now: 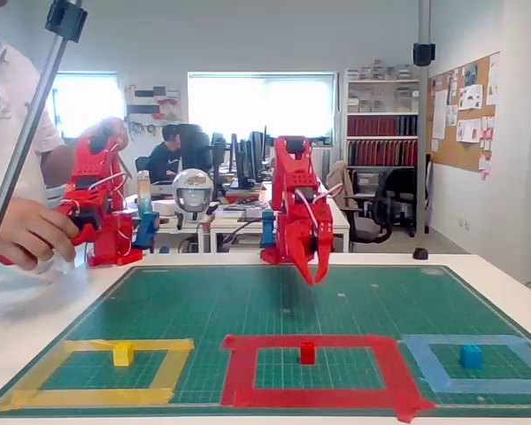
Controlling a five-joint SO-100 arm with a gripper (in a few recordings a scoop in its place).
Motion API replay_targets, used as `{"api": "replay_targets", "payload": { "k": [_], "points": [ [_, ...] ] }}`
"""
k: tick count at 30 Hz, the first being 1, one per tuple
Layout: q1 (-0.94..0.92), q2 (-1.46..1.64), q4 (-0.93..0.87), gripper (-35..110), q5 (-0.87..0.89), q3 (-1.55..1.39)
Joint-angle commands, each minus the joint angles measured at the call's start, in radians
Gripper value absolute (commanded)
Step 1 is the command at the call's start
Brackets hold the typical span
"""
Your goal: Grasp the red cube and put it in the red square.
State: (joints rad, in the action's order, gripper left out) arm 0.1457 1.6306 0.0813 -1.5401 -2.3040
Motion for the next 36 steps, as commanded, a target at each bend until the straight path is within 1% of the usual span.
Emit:
{"api": "replay_targets", "payload": {
  "k": [1, 12, 15, 18, 23, 28, 31, 36],
  "points": [
    [0.015, 0.325, 0.028, -1, -0.011, -0.225],
    [0.003, 0.859, 0.026, -1, 0.061, -0.761],
    [-0.002, 0.940, 0.023, -1, 0.083, -0.845],
    [-0.012, 0.983, -0.080, -1, 0.109, -0.845],
    [-0.023, 1.131, -0.318, -1, 0.115, -0.851],
    [-0.035, 1.250, -0.491, -1, 0.218, -0.856],
    [-0.040, 1.325, -0.575, -1, 0.341, -0.856],
    [-0.054, 1.477, -0.614, -1, 0.792, -0.856]
  ]
}}
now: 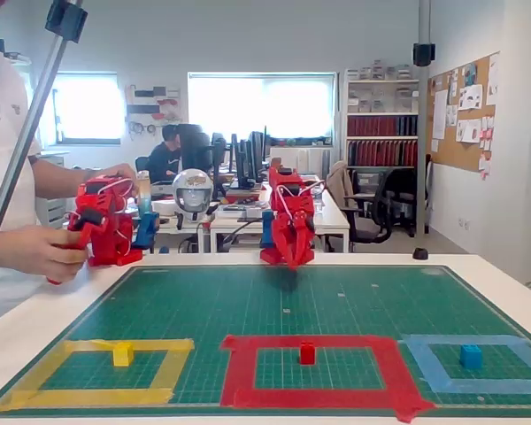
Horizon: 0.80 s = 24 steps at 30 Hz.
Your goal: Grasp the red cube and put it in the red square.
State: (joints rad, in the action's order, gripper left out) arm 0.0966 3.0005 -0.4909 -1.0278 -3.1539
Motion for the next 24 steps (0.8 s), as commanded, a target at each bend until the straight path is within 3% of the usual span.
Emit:
{"api": "replay_targets", "payload": {
  "k": [1, 11, 24],
  "points": [
    [-0.011, 0.127, -0.043, -1, 0.351, -0.006],
    [-0.103, 0.293, -0.198, -1, 0.965, -0.006],
    [-0.112, 0.350, -0.272, -1, 1.009, -0.006]
  ]
}}
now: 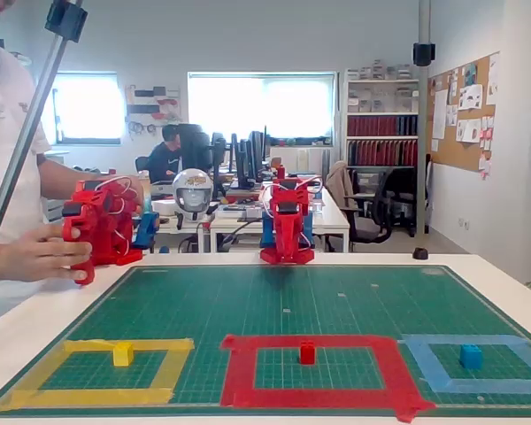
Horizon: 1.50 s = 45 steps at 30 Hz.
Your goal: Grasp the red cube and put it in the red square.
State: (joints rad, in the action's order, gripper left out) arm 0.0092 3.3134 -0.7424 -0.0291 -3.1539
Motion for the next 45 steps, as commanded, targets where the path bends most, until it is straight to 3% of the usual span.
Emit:
{"api": "replay_targets", "payload": {
  "k": [1, 45],
  "points": [
    [-0.025, 0.037, -0.020, -1, 0.011, -0.006],
    [-0.041, 0.037, -0.018, -1, 0.002, -0.006]
  ]
}}
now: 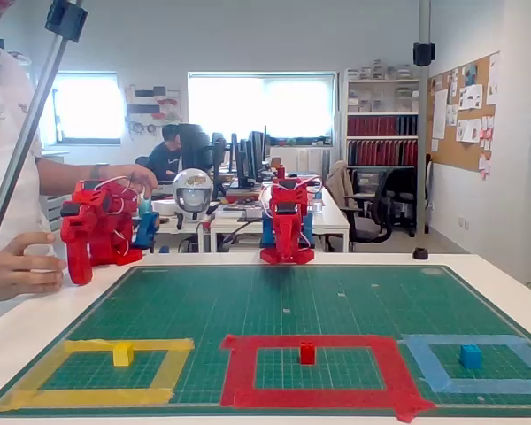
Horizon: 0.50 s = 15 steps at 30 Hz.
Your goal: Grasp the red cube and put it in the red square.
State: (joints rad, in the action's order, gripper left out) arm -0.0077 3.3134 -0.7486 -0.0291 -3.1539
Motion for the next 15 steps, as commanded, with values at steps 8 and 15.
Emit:
{"api": "replay_targets", "payload": {
  "k": [8, 15],
  "points": [
    [-0.025, 0.037, -0.012, -1, 0.002, -0.006],
    [-0.008, 0.037, -0.011, -1, -0.020, -0.006]
  ]
}}
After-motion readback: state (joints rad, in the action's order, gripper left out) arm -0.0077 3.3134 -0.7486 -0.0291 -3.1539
